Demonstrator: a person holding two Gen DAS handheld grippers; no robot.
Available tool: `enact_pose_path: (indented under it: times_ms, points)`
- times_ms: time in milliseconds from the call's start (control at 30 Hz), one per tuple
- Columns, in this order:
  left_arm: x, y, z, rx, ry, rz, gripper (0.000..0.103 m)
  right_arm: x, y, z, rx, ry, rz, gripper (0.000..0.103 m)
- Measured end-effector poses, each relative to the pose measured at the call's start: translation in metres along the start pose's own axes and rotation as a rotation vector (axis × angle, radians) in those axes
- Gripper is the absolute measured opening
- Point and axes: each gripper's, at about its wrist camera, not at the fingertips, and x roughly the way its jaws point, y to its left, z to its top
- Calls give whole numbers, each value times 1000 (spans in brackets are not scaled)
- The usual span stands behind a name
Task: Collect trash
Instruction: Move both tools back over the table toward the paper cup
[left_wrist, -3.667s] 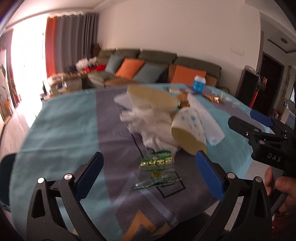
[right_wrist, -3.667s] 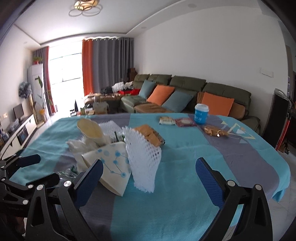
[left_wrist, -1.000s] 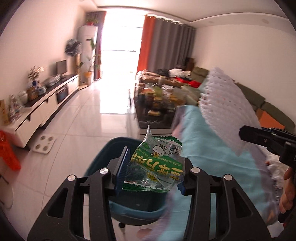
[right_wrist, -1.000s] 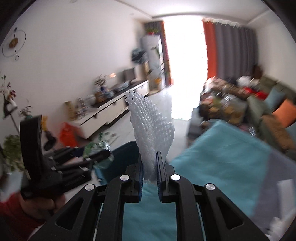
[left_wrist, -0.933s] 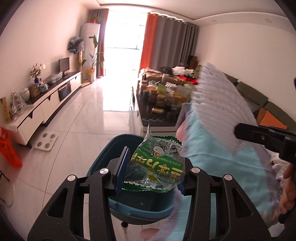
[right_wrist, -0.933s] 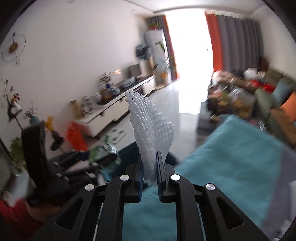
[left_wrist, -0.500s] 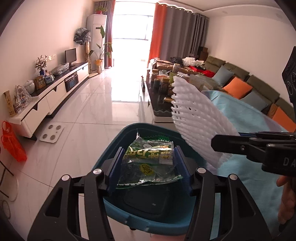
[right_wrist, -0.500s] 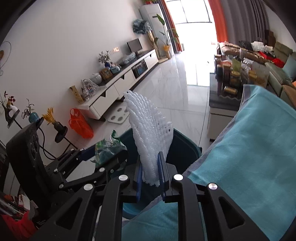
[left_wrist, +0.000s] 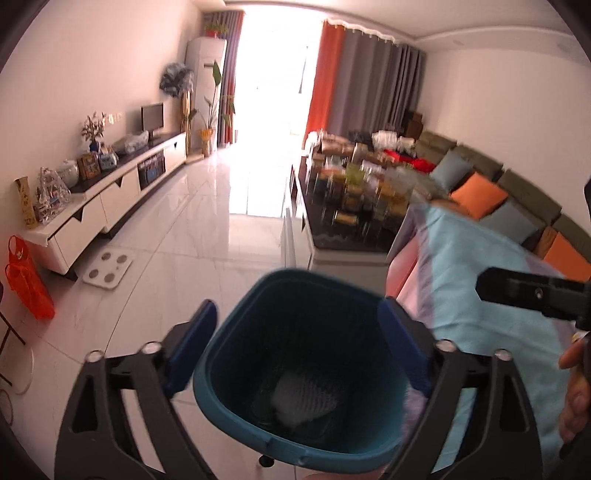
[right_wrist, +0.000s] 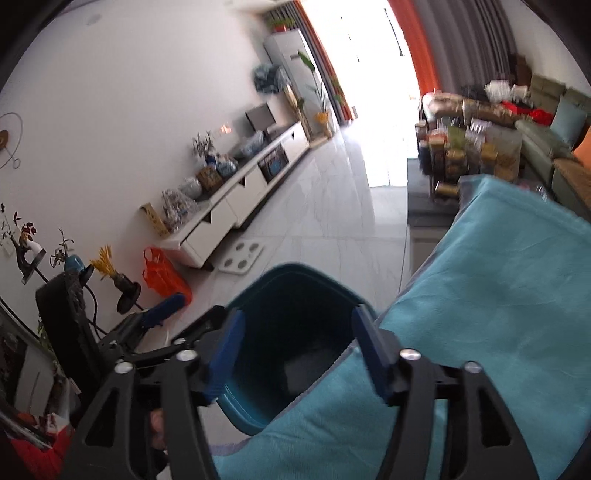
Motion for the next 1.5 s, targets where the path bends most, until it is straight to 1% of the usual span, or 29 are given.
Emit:
enact_pose_path:
  times_ms: [33,67,133,233,367,400,567,633,667,733,867,933,1000,1133,1333,1500]
  points:
    - [-12,-2,4,-1,-29,-4,98,-12,4,-2,-20,-34,-15,70]
    - [-23,-3,8,0,-54,-13,98,-18,5,-2,-32,-51,-23,72]
    - [-47,-5,12,1,-89,-32,98,-35,8,-6,-60,-98,-41,82]
    - [-73,-11,18,3,-132,-43,98,-57,14,-11,-88,-160,-66,88]
    - [-105,-20,23,5,-178,-58,98,-85,16,-21,-109,-238,-85,93]
    - [-112,-22,23,3,-189,-66,98,-90,17,-22,-111,-253,-86,97]
    - [-149,-40,23,-6,-245,-104,98,-125,15,-35,-133,-342,-143,96]
    - [-162,-53,20,15,-267,-130,98,-137,13,-39,-138,-372,-162,96]
    - [-166,-55,20,23,-269,-143,98,-144,11,-43,-138,-386,-176,96]
    - [-175,-72,16,51,-272,-184,98,-158,6,-52,-135,-416,-208,96]
    - [-182,-100,10,84,-265,-254,98,-185,-4,-70,-128,-465,-262,96]
    - [-185,-114,7,98,-264,-292,98,-198,-9,-79,-125,-480,-282,96]
    - [-187,-128,3,119,-255,-321,98,-211,-14,-90,-123,-498,-322,96]
    - [-190,-152,-6,146,-242,-387,98,-232,-24,-112,-113,-524,-376,96]
    - [-198,-180,-20,161,-246,-455,98,-256,-30,-140,-100,-569,-475,96]
    - [-203,-200,-32,185,-250,-510,98,-279,-44,-167,-33,-592,-571,96]
